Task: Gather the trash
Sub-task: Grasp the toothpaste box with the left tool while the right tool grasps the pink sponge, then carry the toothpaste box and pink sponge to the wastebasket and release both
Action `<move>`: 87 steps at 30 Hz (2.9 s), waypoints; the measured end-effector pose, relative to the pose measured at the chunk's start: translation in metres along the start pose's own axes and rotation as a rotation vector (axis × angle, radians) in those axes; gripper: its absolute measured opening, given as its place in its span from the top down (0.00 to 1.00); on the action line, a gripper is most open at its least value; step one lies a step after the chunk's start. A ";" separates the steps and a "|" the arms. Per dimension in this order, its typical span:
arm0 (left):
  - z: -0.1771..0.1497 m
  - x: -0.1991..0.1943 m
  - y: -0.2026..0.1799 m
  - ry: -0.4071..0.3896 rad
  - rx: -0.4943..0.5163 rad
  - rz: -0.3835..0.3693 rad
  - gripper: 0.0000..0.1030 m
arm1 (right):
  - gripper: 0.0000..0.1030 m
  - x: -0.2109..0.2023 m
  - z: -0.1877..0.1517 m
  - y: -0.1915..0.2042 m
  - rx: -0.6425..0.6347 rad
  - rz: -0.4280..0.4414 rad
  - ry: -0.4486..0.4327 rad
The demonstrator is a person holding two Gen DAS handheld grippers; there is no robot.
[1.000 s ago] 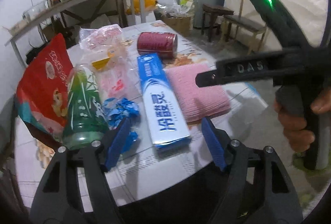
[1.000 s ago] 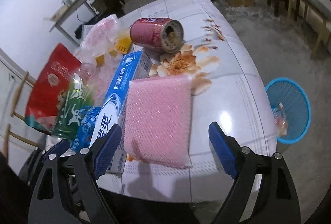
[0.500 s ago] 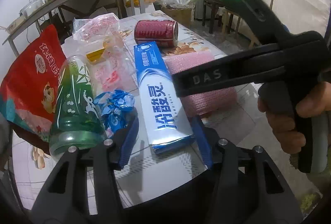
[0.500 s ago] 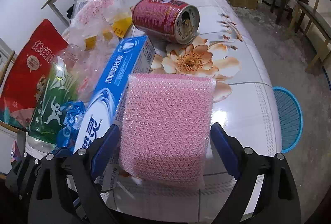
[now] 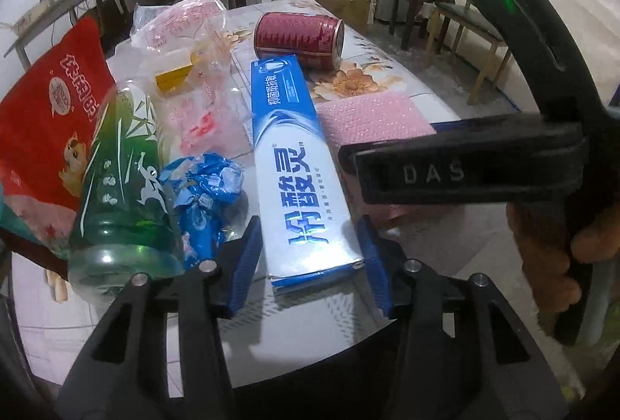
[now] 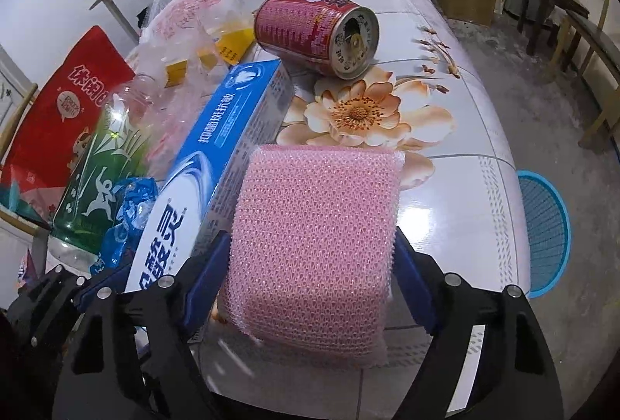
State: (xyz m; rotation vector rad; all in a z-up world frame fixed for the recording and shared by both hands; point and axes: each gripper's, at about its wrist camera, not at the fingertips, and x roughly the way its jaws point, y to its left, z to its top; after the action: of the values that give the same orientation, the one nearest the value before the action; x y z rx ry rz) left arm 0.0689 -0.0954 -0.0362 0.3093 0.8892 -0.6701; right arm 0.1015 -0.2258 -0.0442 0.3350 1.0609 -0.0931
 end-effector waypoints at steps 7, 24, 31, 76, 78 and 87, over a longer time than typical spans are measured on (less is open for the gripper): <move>-0.012 -0.017 -0.002 0.080 -0.063 -0.070 0.54 | 0.26 -0.012 -0.016 -0.006 0.006 0.057 0.023; 0.007 -0.003 0.001 0.110 -0.088 -0.131 0.43 | 0.22 -0.026 -0.031 -0.028 0.010 0.046 -0.016; 0.014 0.009 0.006 0.131 -0.112 -0.130 0.54 | 0.24 -0.026 -0.031 -0.032 0.018 0.062 -0.032; 0.144 0.020 -0.116 0.151 0.014 -0.501 0.58 | 0.28 -0.111 -0.092 -0.275 0.790 0.191 -0.284; 0.157 0.049 -0.138 0.221 0.029 -0.506 0.58 | 0.28 -0.093 -0.100 -0.299 0.859 0.195 -0.255; 0.198 0.169 -0.219 0.376 0.079 -0.494 0.56 | 0.21 -0.007 -0.109 -0.391 1.062 0.196 -0.168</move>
State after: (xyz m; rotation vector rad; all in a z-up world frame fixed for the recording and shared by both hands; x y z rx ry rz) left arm 0.1227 -0.4311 -0.0464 0.2922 1.3204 -1.1288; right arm -0.0854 -0.5620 -0.1741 1.3596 0.7275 -0.5043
